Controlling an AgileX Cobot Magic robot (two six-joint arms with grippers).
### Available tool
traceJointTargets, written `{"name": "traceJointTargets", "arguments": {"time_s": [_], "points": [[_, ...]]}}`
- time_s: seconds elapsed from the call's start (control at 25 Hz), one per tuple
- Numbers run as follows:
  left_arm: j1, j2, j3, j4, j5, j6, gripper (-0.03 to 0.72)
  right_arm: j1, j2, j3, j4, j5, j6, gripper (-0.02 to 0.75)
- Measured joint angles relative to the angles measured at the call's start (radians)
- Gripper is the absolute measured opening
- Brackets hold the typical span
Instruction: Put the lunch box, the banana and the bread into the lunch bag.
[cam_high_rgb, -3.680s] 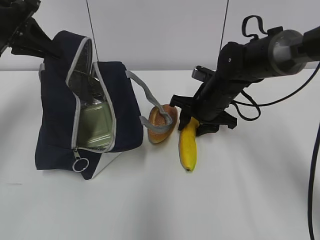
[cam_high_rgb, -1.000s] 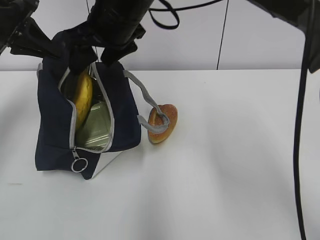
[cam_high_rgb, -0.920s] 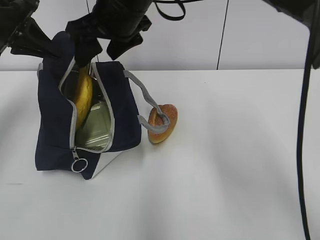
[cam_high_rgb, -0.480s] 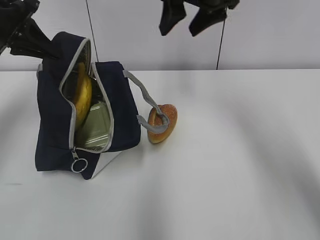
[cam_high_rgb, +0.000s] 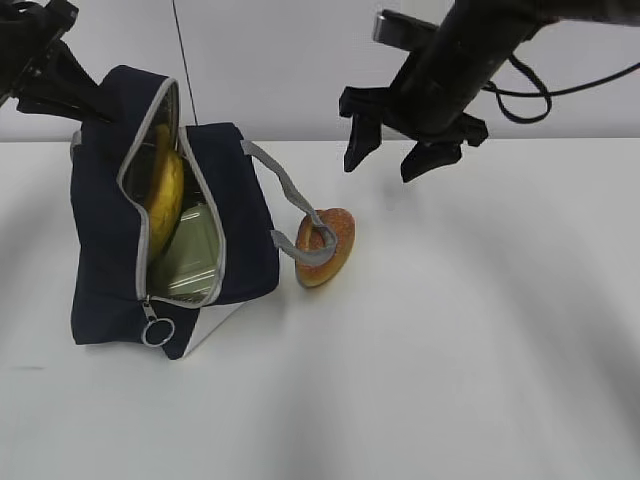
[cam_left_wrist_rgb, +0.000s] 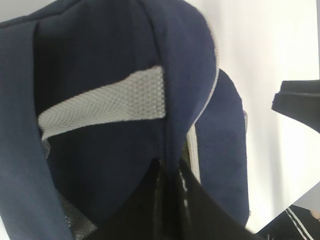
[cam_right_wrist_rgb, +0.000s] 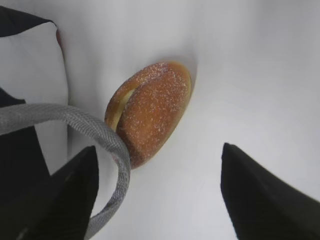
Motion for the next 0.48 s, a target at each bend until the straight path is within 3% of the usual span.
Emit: {"name": "traceJointTargets", "arguments": {"time_s": [0.28, 0.48], "points": [[0.0, 0.0, 0.0, 0.0, 0.0, 0.0, -0.015, 0.0, 0.101, 0.062, 0.181, -0.183, 0.006, 0.585], [0.0, 0.0, 0.0, 0.0, 0.0, 0.0, -0.015, 0.0, 0.179, 0.063, 0.218, -0.231, 0.006, 0.585]]}}
